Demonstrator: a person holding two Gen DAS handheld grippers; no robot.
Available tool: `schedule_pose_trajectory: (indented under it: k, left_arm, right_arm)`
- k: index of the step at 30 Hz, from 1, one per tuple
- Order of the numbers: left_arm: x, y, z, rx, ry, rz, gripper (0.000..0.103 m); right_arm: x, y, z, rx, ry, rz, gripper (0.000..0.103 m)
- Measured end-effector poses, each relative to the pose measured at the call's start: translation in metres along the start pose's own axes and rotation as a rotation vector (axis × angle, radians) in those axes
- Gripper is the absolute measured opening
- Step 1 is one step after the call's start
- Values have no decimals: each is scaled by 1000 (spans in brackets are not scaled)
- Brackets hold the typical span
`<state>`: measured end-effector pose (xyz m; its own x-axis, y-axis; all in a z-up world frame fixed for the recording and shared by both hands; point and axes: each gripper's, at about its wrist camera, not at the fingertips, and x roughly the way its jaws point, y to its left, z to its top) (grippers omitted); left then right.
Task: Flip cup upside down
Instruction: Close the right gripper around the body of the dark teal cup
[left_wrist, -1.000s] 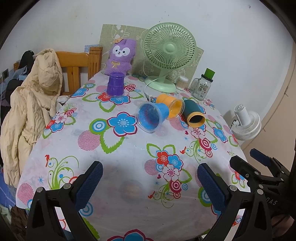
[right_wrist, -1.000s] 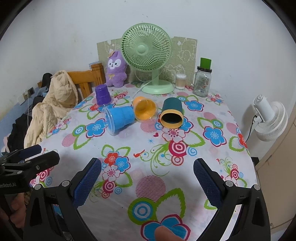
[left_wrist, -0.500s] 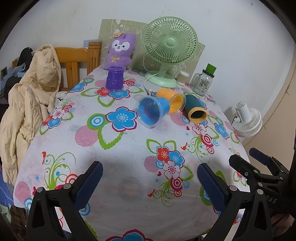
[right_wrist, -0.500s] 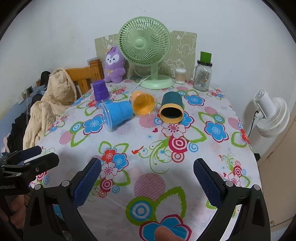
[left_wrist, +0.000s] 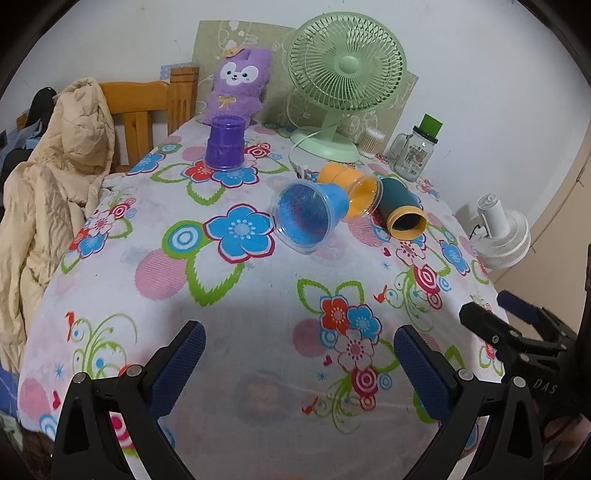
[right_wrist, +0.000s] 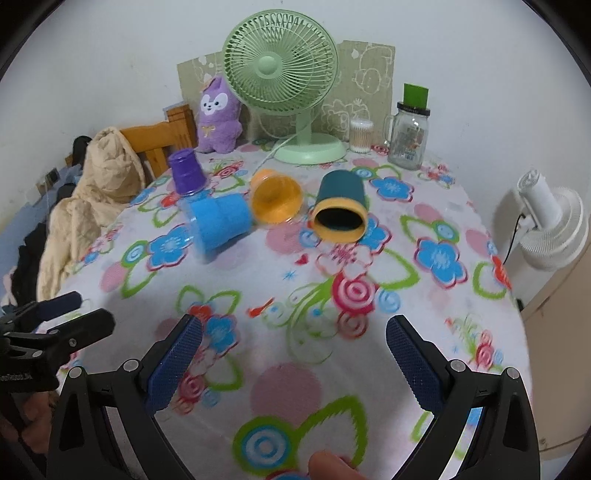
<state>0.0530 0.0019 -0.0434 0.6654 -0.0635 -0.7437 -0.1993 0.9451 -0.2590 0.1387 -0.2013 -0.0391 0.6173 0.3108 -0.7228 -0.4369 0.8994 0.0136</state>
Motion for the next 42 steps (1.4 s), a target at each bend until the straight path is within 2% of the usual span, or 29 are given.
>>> schedule_pose_trajectory:
  k: [2, 8, 14, 16, 18, 22, 30, 37, 40, 42]
  left_arm:
    - [7, -1, 7, 8, 5, 2, 103]
    - [22, -5, 39, 39, -28, 7, 103]
    - [34, -16, 70, 82, -67, 43, 103]
    - [38, -21, 79, 107, -83, 57, 103]
    - [46, -26, 88, 125, -85, 72, 103]
    - [58, -33, 101, 146, -86, 79, 103]
    - [76, -41, 111, 177, -74, 111, 103]
    - [79, -39, 112, 176, -72, 95, 103]
    - [78, -40, 112, 182, -72, 95, 103]
    - [75, -40, 111, 181, -76, 87, 103]
  right_arm:
    - [5, -4, 9, -1, 1, -17, 101]
    - [31, -18, 41, 8, 40, 46, 101]
    - [54, -42, 80, 28, 68, -35, 101]
    - [66, -52, 94, 46, 76, -17, 101]
    - [84, -62, 105, 90, 131, 19, 101]
    - [111, -63, 116, 86, 179, 2, 101]
    - [143, -52, 128, 69, 221, 32, 101]
    - [174, -53, 137, 68, 281, 16, 101]
    - [187, -52, 137, 47, 314, -5, 92]
    - [195, -53, 137, 45, 340, -3, 82]
